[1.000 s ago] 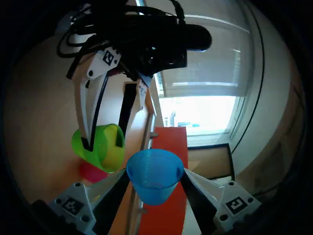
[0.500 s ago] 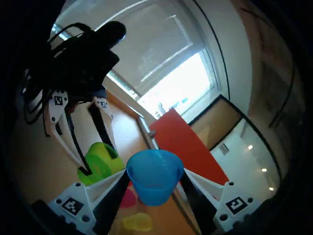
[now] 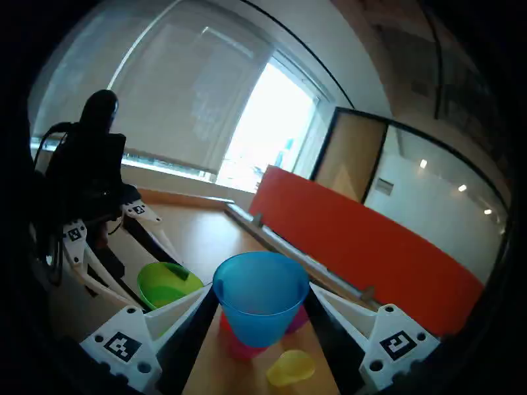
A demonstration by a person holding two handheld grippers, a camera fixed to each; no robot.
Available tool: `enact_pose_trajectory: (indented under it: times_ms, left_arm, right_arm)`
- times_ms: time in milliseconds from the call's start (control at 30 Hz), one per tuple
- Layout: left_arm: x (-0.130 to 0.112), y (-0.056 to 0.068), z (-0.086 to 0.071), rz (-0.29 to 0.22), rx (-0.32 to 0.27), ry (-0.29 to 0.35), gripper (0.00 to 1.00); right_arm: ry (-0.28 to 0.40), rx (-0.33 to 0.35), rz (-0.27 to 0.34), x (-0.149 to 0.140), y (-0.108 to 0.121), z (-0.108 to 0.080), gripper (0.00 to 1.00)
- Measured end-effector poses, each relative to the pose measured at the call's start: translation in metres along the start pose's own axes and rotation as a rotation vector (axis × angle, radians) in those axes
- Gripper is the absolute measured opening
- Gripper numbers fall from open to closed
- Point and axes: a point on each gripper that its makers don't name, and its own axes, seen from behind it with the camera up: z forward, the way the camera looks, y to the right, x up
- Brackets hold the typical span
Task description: Pour water
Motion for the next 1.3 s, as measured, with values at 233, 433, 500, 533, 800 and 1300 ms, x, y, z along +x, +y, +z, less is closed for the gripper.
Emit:
enact_pose_trajectory:
  times_ms: [233,433,500,533,800,1300]
  left_arm:
    - [0.000,-0.001,-0.002,-0.010,0.012,0.006,0.87]
    - [0.002,-0.004,-0.004,-0.010,0.027,0.009,0.87]
    - [0.003,-0.006,-0.005,-0.012,0.033,0.012,0.87]
    - [0.003,-0.008,-0.005,-0.014,0.037,0.013,0.87]
    - [0.000,-0.025,-0.008,-0.020,0.085,0.003,0.87]
    - [-0.030,-0.056,-0.018,-0.028,0.165,-0.074,0.87]
  right_arm:
    - [-0.031,0.029,0.238,-0.009,0.001,0.002,0.90]
    - [-0.046,0.029,0.310,-0.015,0.004,0.000,0.90]
    - [-0.053,0.023,0.311,-0.019,0.005,0.000,0.90]
    - [-0.058,0.023,0.310,-0.020,0.005,0.000,0.90]
    - [-0.096,0.036,0.305,-0.033,0.001,-0.004,0.90]
    - [-0.201,0.090,0.279,-0.084,-0.004,-0.018,0.90]
